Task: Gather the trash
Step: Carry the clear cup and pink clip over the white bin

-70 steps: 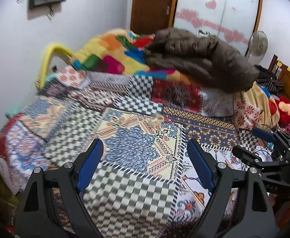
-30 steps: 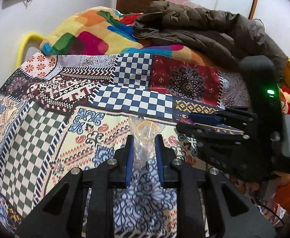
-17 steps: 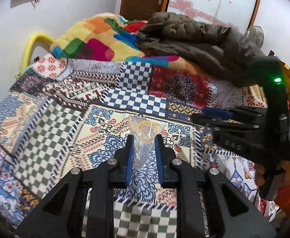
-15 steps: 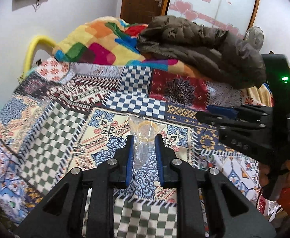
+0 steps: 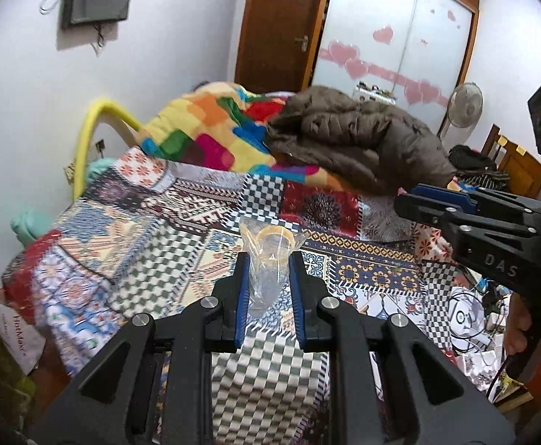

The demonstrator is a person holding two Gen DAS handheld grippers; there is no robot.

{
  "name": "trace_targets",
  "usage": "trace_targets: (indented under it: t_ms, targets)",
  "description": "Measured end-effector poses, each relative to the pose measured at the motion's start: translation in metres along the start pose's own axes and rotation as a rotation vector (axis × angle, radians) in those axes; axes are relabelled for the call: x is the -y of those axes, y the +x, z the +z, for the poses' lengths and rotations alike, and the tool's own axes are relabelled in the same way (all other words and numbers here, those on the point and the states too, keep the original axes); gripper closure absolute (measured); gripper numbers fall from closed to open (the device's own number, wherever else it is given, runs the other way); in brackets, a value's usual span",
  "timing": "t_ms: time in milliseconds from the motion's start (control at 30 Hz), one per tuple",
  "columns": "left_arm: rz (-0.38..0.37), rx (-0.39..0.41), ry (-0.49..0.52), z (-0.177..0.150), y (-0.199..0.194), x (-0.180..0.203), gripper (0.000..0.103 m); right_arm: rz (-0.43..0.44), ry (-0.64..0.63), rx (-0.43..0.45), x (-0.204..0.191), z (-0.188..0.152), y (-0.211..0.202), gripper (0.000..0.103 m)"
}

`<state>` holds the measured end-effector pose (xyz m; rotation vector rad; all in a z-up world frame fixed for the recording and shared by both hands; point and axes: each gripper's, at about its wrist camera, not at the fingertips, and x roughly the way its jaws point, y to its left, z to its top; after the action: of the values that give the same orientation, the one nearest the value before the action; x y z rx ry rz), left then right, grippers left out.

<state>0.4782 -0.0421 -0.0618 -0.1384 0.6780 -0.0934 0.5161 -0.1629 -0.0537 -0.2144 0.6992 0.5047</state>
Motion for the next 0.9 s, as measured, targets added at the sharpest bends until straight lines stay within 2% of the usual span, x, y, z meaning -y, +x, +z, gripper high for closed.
trace_targets:
  t_ms: [233, 467, 667, 900]
  targets:
    - [0.073, 0.052, -0.005, -0.017, -0.083, -0.019, 0.083, 0.04, -0.042, 0.053, -0.059, -0.001, -0.056, 0.078]
    - [0.131, 0.071, -0.05, -0.056, -0.159, -0.055, 0.083, 0.097, -0.093, 0.052, -0.126, -0.019, -0.088, 0.078]
    - [0.17, 0.069, -0.114, -0.099, -0.211, -0.094, 0.083, 0.148, -0.143, 0.034, -0.184, -0.042, -0.105, 0.078]
    - [0.265, 0.026, -0.165, -0.153, -0.252, -0.139, 0.083, 0.226, -0.191, -0.004, -0.243, -0.069, -0.1, 0.078]
